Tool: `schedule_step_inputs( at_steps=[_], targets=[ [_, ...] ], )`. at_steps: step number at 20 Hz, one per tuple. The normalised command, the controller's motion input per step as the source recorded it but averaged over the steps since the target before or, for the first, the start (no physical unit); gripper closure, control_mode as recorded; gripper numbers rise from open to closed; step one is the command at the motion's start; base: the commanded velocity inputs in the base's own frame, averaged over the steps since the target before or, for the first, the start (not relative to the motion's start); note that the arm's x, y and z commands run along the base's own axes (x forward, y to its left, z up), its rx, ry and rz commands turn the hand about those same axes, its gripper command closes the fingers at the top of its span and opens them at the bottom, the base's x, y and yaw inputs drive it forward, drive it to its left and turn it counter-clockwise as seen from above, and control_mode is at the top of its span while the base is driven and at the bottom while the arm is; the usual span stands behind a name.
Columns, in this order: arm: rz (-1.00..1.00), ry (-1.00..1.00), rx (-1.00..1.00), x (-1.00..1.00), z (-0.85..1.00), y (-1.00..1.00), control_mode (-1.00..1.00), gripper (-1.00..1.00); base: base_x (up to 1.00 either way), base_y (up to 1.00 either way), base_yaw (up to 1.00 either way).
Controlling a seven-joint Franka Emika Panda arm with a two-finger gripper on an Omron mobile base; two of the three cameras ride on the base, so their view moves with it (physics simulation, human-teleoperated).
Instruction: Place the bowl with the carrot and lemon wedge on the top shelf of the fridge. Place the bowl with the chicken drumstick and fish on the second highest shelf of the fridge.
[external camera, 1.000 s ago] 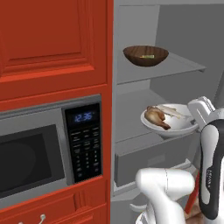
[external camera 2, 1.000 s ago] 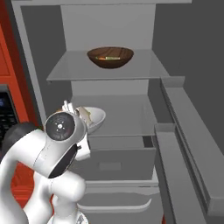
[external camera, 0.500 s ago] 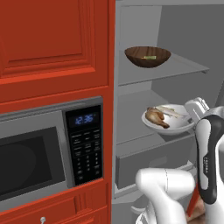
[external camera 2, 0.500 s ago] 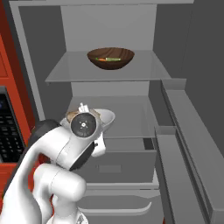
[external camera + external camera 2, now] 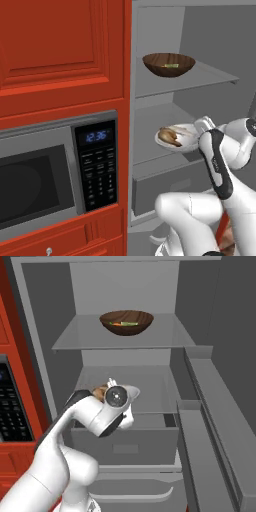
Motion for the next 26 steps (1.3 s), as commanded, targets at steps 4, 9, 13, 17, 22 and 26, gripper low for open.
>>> schedule_step_inputs(
  at_steps=[4,9,13,17,22,26],
  targets=[
    [0.00,0.11,-0.03,1.00,-0.61,0.00,-1.00,1.00,0.00,0.00,0.00],
    [0.00,0.03,-0.01,1.00,-0.32,0.00,-1.00,1.00,0.00,0.00,0.00],
    [0.00,0.02,0.00,1.00,-0.19,0.00,-1.00,1.00,0.00,0.00,0.00],
    [0.00,0.02,0.00,0.95,-0.14,0.00,-1.00,1.00,0.00,0.00,0.00],
    [-0.01,0.04,0.00,0.13,0.10,0.01,-1.00,-1.00,0.00,0.00,0.00],
    [-0.04,-0.14,0.00,-0.02,0.77,0.02,-1.00,-1.00,0.00,0.00,0.00]
  ],
)
